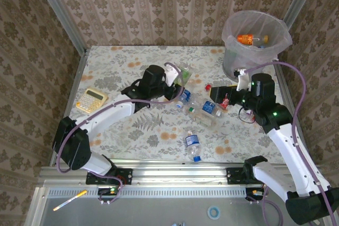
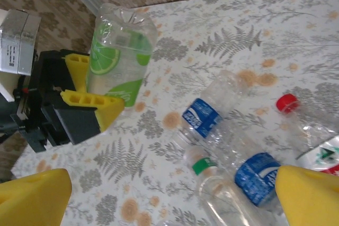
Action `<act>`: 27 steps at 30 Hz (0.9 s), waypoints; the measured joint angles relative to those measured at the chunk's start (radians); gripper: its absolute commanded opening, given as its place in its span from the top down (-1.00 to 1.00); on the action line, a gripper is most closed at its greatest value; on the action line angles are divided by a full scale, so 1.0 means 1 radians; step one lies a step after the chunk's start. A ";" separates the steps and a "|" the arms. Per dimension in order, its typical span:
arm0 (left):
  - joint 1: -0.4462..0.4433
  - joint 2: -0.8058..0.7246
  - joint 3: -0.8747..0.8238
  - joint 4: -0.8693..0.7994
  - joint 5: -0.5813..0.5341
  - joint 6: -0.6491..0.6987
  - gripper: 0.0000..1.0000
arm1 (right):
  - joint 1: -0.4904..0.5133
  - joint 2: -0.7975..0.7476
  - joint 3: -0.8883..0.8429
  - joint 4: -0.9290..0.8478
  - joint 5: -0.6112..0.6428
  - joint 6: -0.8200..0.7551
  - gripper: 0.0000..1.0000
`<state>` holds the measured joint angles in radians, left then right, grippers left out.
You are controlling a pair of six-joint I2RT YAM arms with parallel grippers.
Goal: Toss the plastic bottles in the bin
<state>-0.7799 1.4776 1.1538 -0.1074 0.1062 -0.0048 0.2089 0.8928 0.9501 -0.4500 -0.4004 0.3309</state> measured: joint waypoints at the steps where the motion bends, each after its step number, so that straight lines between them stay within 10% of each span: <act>1: -0.011 0.000 0.011 0.001 0.001 0.002 0.18 | 0.000 0.002 -0.006 0.017 -0.015 0.016 -1.00; 27: -0.174 0.068 0.098 0.012 0.081 0.010 0.19 | 0.026 0.151 -0.055 0.252 -0.079 0.176 -1.00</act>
<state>-0.9535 1.5452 1.2522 -0.0956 0.1875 0.0051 0.2348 1.0435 0.8955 -0.1982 -0.4789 0.5072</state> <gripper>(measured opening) 0.553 0.999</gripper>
